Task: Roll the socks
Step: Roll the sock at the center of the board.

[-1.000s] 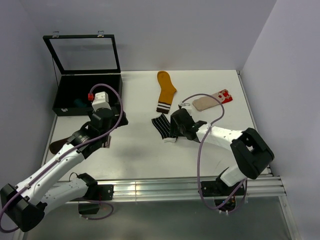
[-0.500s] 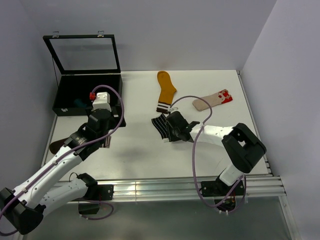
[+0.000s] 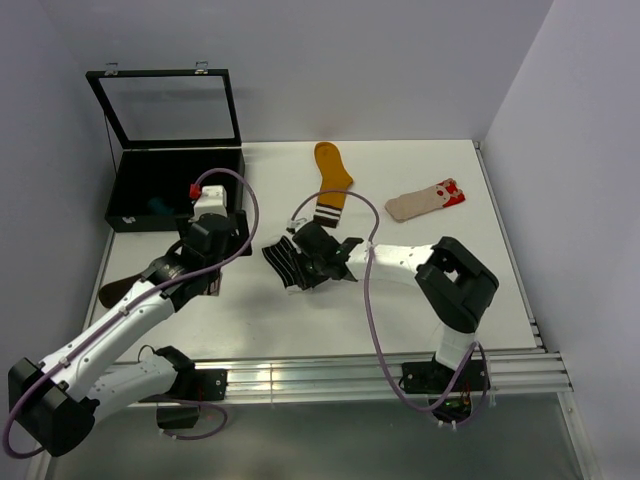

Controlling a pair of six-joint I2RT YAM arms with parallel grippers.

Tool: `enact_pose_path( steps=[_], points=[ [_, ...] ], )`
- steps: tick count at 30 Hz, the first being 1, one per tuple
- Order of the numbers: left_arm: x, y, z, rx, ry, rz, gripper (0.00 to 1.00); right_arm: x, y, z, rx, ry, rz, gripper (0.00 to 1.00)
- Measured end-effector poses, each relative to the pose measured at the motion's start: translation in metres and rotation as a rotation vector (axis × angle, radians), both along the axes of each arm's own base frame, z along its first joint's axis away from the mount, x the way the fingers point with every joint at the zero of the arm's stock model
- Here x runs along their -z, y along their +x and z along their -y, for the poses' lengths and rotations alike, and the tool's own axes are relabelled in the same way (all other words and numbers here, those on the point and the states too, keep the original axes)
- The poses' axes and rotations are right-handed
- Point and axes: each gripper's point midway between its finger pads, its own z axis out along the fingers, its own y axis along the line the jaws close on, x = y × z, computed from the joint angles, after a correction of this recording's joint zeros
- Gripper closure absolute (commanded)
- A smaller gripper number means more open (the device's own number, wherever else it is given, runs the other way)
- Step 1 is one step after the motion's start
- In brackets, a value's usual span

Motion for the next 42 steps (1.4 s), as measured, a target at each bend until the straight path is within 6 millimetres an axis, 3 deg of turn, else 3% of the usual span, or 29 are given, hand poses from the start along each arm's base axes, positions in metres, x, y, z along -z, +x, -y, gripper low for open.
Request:
enact_pose_path(
  steps=[6,12,17,24,34,42],
  points=[
    [-0.002,-0.001,-0.008,-0.023,-0.002,0.003,0.02,-0.026,0.014,-0.018,-0.100,0.015,0.092,0.59],
    [-0.028,0.000,-0.024,-0.078,-0.085,0.086,0.01,-0.057,0.049,-0.057,-0.222,0.063,0.224,0.60],
    [-0.044,-0.001,-0.035,-0.110,-0.144,0.157,0.01,-0.045,0.073,-0.085,-0.270,0.060,0.253,0.59],
    [-0.039,0.002,-0.035,-0.118,-0.145,0.143,0.01,-0.010,0.086,-0.087,-0.247,0.026,0.207,0.60],
    [-0.029,0.006,-0.034,-0.124,-0.134,0.114,0.01,0.005,0.127,-0.048,0.037,0.102,0.131,0.60],
    [-0.019,0.007,-0.034,-0.128,-0.120,0.077,0.01,0.003,0.125,0.048,0.404,0.093,0.084,0.52]
  ],
)
